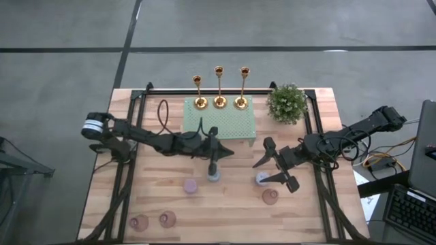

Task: Pick & Place candle stick holders
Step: Put the blue scented candle on the shelf

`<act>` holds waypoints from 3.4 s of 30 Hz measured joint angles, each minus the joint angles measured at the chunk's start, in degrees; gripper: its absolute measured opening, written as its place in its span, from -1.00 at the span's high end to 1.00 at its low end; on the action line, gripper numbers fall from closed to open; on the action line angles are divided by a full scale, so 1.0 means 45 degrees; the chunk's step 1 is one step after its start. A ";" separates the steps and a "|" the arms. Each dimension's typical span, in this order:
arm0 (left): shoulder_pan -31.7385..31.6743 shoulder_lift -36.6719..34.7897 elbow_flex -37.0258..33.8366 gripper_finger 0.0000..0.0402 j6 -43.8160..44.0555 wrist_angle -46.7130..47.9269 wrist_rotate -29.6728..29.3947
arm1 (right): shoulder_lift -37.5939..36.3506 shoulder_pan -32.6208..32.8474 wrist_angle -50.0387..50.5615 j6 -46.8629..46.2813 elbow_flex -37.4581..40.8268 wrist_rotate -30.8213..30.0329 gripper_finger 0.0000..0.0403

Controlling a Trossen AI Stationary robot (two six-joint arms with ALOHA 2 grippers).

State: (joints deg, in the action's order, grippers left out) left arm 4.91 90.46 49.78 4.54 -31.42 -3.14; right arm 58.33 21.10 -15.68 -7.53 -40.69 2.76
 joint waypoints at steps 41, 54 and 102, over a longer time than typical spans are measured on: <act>-0.0049 0.0039 -0.0072 -0.21 0.0473 0.0991 0.0503 | 0.0005 0.0000 0.0111 -0.0234 0.0102 0.0034 -0.22; 0.0091 0.0039 -0.0073 -0.20 0.0650 0.0991 0.0673 | 0.0005 0.0000 0.0145 -0.0180 0.0219 0.0034 -0.17; 0.1436 0.1039 0.1049 -0.21 -0.0427 0.2781 0.2356 | -0.0039 0.0931 0.0546 -0.0384 0.0791 0.1059 -0.17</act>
State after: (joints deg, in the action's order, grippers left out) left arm 11.37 95.13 54.50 2.62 -18.90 7.46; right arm 58.15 25.29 -13.22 -9.26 -37.13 7.53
